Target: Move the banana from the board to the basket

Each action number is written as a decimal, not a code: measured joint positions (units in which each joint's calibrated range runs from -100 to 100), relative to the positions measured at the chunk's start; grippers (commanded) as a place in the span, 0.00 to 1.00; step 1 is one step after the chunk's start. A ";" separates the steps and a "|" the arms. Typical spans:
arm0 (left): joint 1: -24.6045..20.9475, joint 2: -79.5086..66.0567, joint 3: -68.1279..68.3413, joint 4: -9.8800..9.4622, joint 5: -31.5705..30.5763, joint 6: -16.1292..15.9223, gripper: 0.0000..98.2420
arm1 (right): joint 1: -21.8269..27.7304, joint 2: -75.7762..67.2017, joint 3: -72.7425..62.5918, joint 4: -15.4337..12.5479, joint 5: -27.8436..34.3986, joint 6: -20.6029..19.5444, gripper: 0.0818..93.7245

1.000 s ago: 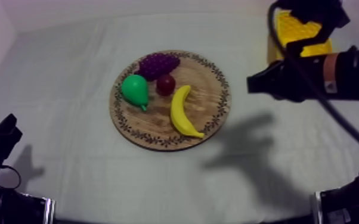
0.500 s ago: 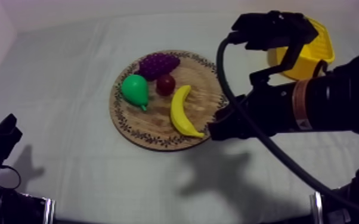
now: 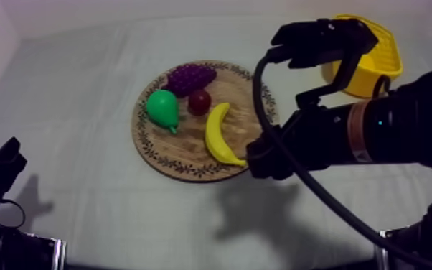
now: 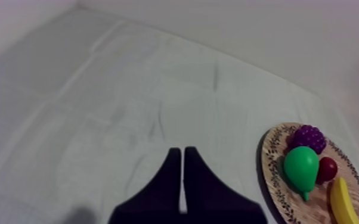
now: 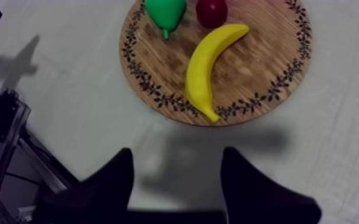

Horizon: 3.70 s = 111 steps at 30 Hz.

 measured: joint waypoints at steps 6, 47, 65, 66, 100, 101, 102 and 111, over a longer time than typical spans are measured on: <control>0.00 0.00 0.00 0.00 0.00 0.00 0.00 | 0.04 2.19 0.28 0.05 -1.01 -0.60 0.40; 0.00 0.00 0.00 0.00 0.00 0.00 0.00 | 9.96 50.27 -32.27 -7.17 -8.07 8.53 0.41; 0.00 0.00 0.00 0.00 0.00 0.00 0.00 | 10.39 53.47 -31.46 -2.39 -8.65 3.43 0.31; 0.00 0.00 0.00 0.00 0.00 0.00 0.00 | 10.20 53.47 -31.40 -1.52 -8.42 2.75 0.30; 0.00 0.00 0.00 0.00 0.00 0.00 0.00 | 27.45 41.65 -45.88 -4.61 7.10 11.32 0.22; 0.00 0.00 0.00 0.00 0.00 0.00 0.00 | 28.64 41.65 -46.64 -4.61 7.89 11.62 0.22; 0.00 0.00 0.00 0.00 0.00 0.00 0.00 | 29.84 41.65 -47.37 -4.66 8.27 11.81 0.22; 0.00 0.00 0.00 0.00 0.00 0.00 0.00 | 39.00 43.32 -49.19 -3.28 7.92 11.52 0.23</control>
